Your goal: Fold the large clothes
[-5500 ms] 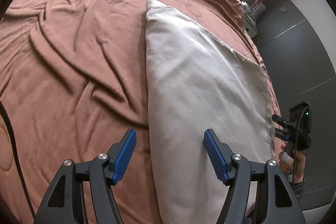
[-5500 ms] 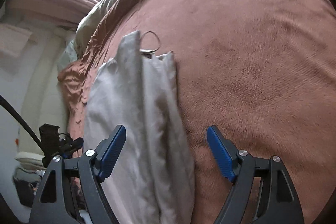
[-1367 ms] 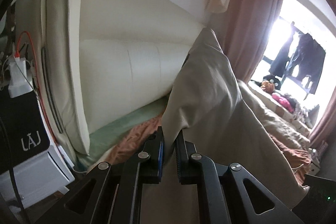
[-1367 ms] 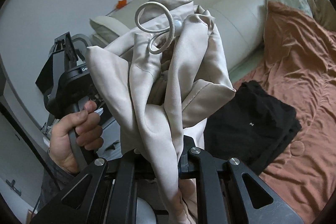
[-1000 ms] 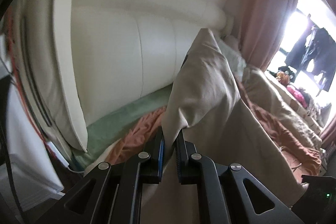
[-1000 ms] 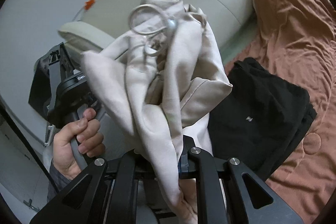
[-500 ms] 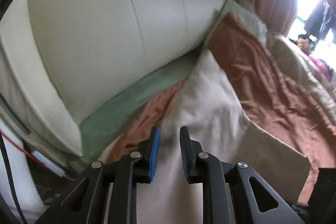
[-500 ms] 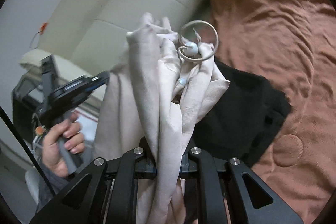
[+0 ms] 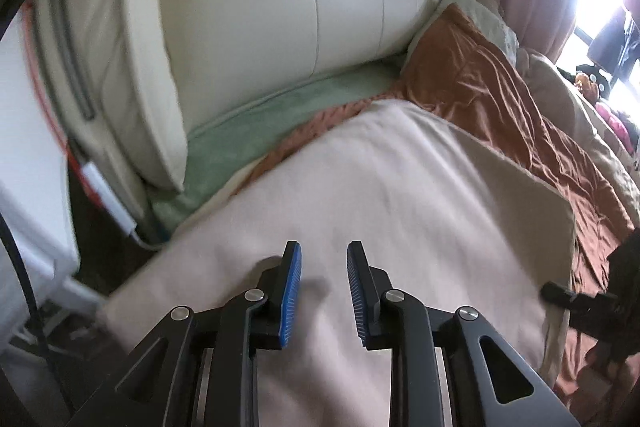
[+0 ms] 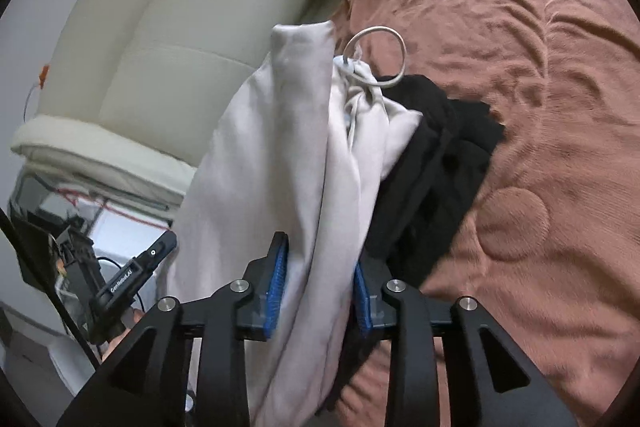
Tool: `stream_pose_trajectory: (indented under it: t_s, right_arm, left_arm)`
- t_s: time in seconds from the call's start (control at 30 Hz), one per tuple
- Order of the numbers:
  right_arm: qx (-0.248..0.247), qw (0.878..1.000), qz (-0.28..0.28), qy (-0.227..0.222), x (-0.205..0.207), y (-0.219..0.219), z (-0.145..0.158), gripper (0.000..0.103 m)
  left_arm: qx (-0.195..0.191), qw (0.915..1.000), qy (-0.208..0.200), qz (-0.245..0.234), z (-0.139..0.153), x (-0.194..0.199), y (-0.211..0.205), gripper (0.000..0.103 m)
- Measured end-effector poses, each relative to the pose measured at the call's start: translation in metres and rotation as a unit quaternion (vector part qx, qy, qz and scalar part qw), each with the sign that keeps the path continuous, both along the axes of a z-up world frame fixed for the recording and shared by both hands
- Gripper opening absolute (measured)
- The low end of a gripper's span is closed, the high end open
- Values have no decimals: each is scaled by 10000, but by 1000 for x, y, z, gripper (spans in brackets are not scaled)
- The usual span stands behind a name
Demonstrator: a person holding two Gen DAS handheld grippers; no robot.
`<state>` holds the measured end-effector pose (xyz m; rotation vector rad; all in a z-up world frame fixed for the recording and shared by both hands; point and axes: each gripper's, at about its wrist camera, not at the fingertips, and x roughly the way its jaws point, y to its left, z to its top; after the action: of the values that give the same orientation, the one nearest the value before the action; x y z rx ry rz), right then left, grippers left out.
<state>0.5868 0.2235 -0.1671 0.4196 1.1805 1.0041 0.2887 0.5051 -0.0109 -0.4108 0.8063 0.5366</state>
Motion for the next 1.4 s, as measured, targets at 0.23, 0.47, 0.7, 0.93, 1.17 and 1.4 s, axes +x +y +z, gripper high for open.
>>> stream_pose_trajectory:
  t_s: [0.23,0.47,0.7,0.93,1.17,1.4]
  right_arm:
    - [-303,9986,95,-423,-35,-8,27,32]
    - [-547,9954,415,-671,-82,-29,31,32]
    - [-852,9873,259,-1317,-128,-68,58,32]
    - [-860,9809,-260,-1728,-169,-149,103,32]
    - [-952,9684,-820,-2155,-217,-221,128,50]
    - [-1159,9485,-1191,-2698,-280,-267,142,71]
  left_arm:
    - [161,9997,-159,12,-6,-30,-30,38]
    - [310,9993,-217,24,-23,-59,-72,52]
    - [264,9984,-477,-146,-24,-78,-114,55]
    - [150,9961,-803,-346,-7,-98,-148,73]
    - [256,9924,-1026,-623,11,-118,-191,83]
    - [343,9864,-1343,-880,28,-149,-225,102]
